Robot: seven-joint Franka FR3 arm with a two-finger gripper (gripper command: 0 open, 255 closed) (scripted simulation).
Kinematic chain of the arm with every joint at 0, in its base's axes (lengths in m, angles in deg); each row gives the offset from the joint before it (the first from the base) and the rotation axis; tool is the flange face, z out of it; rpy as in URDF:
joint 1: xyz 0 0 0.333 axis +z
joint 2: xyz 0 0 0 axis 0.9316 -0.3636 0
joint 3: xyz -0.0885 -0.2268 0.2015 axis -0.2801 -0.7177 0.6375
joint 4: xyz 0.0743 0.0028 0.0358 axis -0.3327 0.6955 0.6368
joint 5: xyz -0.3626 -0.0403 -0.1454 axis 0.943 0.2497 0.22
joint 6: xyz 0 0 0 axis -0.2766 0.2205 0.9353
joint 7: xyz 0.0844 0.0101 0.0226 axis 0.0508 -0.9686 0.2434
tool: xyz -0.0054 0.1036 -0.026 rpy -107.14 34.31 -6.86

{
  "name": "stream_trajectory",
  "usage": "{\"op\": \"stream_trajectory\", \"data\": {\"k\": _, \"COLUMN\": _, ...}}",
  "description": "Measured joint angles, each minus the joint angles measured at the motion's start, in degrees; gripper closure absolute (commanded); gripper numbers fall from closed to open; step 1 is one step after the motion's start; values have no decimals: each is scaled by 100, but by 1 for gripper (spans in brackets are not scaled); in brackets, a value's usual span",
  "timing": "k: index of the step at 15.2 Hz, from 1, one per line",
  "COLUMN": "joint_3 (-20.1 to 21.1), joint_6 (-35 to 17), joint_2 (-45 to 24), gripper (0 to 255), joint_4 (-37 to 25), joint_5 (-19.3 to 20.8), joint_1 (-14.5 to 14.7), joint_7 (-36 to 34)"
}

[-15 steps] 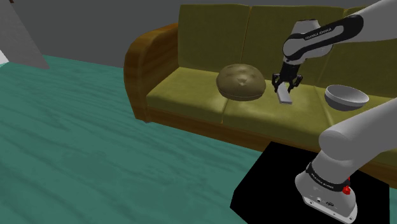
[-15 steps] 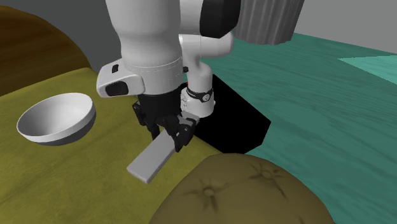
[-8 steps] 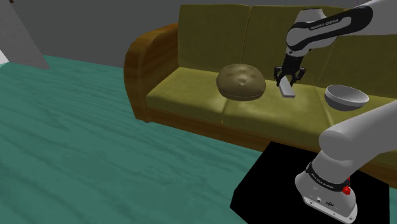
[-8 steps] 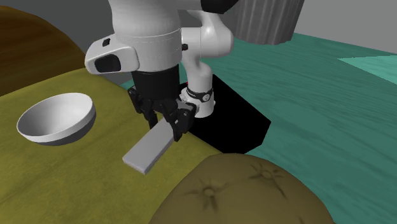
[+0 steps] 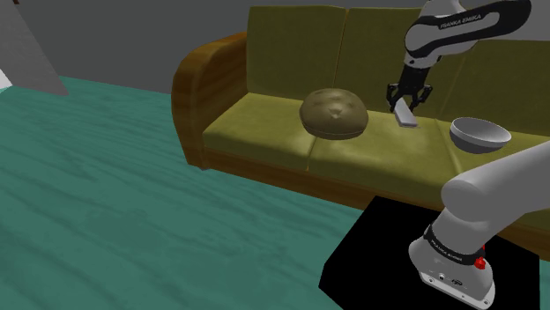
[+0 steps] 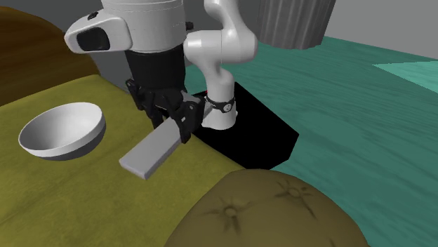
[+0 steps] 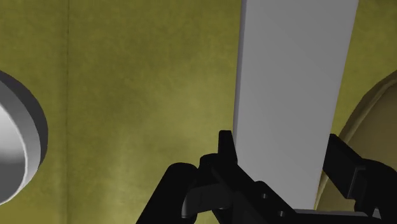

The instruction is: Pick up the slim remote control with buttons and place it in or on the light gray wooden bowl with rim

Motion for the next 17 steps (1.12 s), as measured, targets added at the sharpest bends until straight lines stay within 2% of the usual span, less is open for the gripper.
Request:
{"op": "stream_trajectory", "data": {"k": 10, "joint_3": -1032, "joint_6": 51, "joint_2": 40, "gripper": 255, "joint_4": -143, "joint_5": 474, "joint_1": -564, "joint_7": 1339}}
{"op": "stream_trajectory", "data": {"k": 17, "joint_3": -1881, "joint_6": -3, "joint_2": -395, "gripper": 255, "joint_4": -654, "joint_5": 621, "joint_1": -839, "joint_7": 2427}}
